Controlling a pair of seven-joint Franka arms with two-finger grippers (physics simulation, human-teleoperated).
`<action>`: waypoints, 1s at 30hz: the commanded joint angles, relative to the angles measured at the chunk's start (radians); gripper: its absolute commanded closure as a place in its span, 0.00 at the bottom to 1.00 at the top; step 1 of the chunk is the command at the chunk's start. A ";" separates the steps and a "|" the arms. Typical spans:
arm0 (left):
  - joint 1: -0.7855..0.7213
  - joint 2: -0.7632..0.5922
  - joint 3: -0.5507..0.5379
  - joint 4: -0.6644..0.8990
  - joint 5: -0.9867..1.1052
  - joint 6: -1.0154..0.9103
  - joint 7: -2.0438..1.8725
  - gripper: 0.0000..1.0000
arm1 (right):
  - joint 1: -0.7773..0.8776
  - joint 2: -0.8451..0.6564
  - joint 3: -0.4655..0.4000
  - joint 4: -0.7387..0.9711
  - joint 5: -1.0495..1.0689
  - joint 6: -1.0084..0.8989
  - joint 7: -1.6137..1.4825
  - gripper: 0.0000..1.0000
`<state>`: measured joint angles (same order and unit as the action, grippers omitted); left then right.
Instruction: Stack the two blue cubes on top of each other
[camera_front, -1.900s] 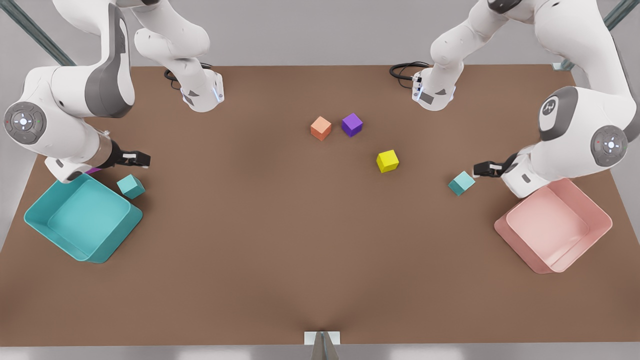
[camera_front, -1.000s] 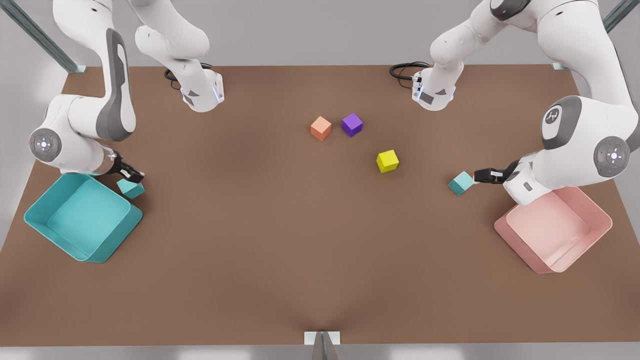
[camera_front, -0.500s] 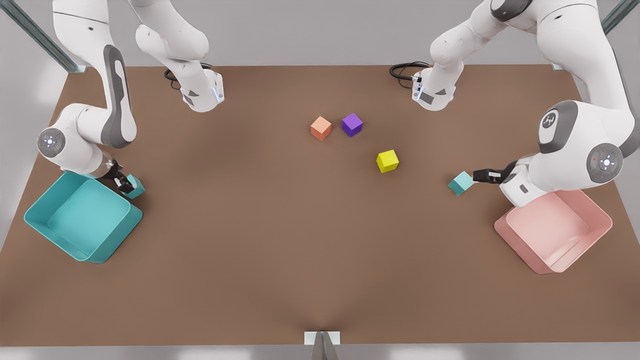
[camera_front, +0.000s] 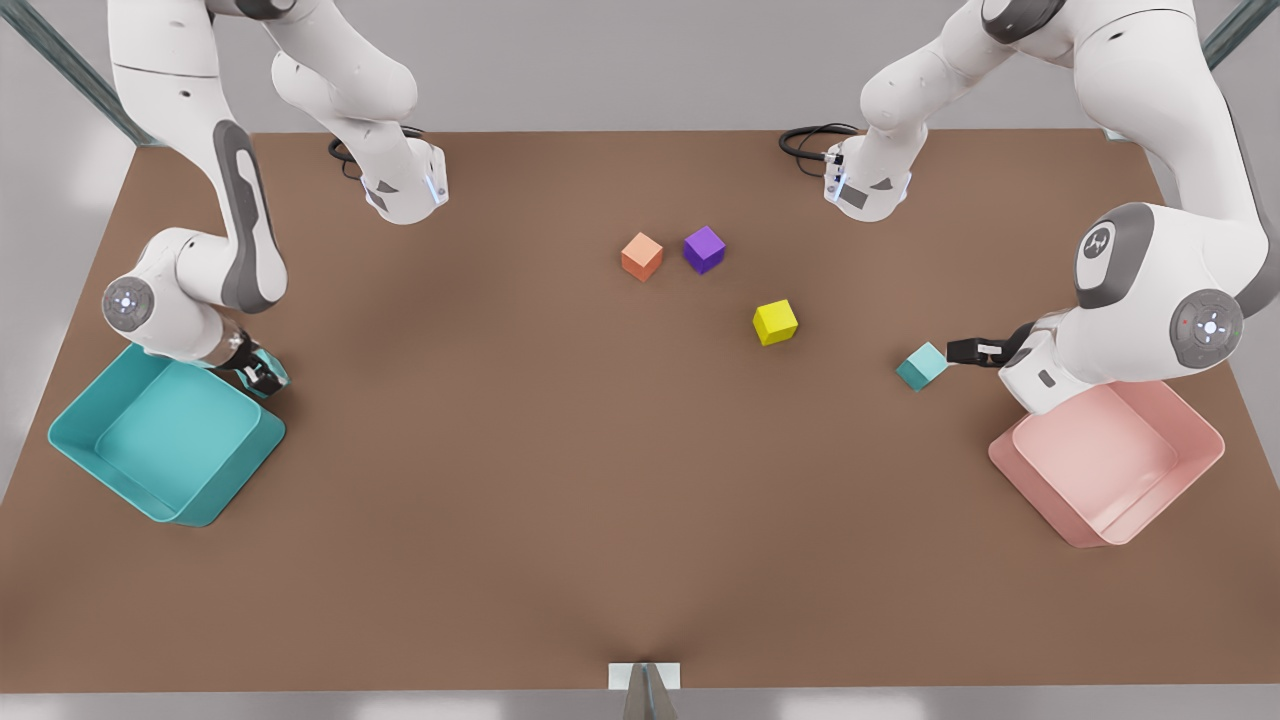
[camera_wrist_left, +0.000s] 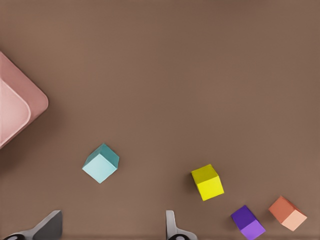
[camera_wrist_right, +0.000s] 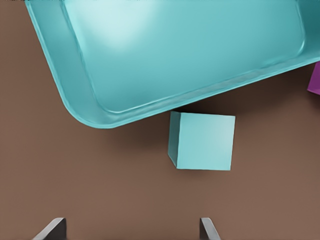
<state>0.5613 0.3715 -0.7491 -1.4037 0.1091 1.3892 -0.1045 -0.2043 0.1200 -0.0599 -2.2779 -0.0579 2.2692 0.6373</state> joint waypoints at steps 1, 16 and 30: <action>0.000 -0.002 -0.001 0.000 0.000 -0.001 -0.001 0.00 | -0.004 0.015 0.000 0.003 0.001 0.041 -0.061 0.01; 0.002 -0.002 -0.001 -0.015 0.000 -0.002 -0.001 0.00 | -0.064 0.098 0.000 0.006 0.003 0.089 -0.131 0.01; 0.002 -0.005 -0.001 -0.023 0.001 -0.007 -0.001 0.00 | -0.101 0.115 0.000 -0.005 0.006 0.119 -0.172 0.01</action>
<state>0.5630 0.3673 -0.7490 -1.4267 0.1098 1.3836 -0.1057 -0.3041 0.2354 -0.0598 -2.2827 -0.0543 2.3833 0.5301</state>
